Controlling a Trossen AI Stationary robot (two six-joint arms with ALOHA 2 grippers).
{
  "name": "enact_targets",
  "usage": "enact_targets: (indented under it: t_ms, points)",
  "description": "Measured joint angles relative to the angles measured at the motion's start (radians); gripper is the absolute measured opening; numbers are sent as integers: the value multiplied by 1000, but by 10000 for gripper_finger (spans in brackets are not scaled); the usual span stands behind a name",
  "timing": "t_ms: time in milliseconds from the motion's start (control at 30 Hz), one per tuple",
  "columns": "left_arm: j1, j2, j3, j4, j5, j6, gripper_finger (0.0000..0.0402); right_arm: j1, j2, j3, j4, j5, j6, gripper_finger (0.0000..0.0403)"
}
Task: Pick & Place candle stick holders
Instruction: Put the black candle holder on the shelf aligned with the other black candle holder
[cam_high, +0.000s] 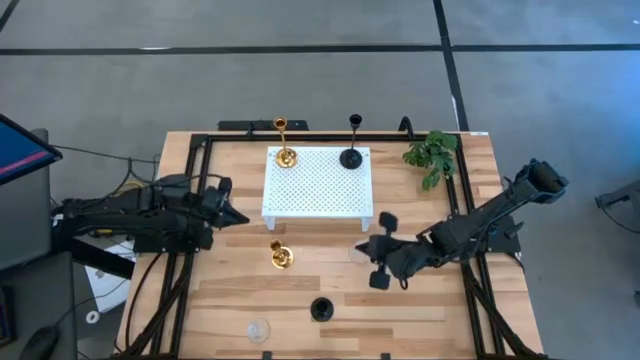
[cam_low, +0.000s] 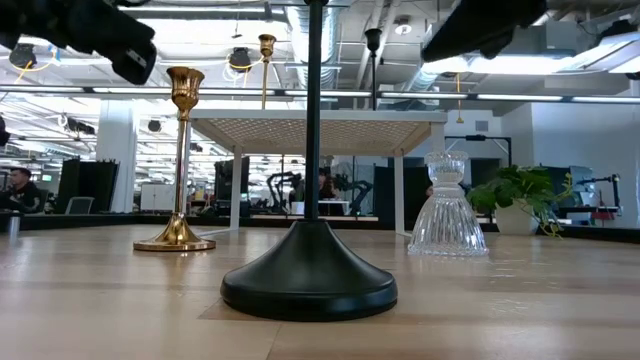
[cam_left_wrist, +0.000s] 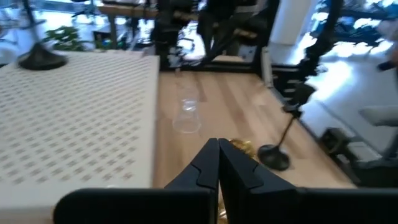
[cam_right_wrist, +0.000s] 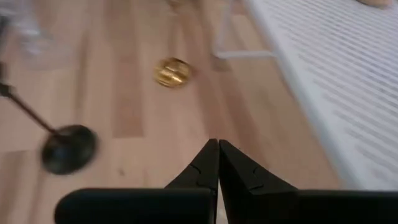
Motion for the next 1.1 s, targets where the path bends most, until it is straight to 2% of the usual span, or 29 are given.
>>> enact_targets:
  t_ms: [167,333,467,733,933,1100]
  points:
    - [-101,1,0,37,-1,-29,3,-28,0,-85,177,-129,-48,0]
    - [-234,14,0,58,-51,-29,3,-31,0,-131,220,-177,-19,0]
    - [-360,78,0,87,-177,-33,3,-24,0,-158,268,-180,1,0]
    - [-631,288,0,181,-443,-29,3,2,0,-169,302,-180,1,0]
    - [-794,356,0,208,-622,-29,3,18,0,-169,303,-180,13,0]
    - [-856,358,0,216,-668,-29,3,37,0,-169,308,-193,31,0]
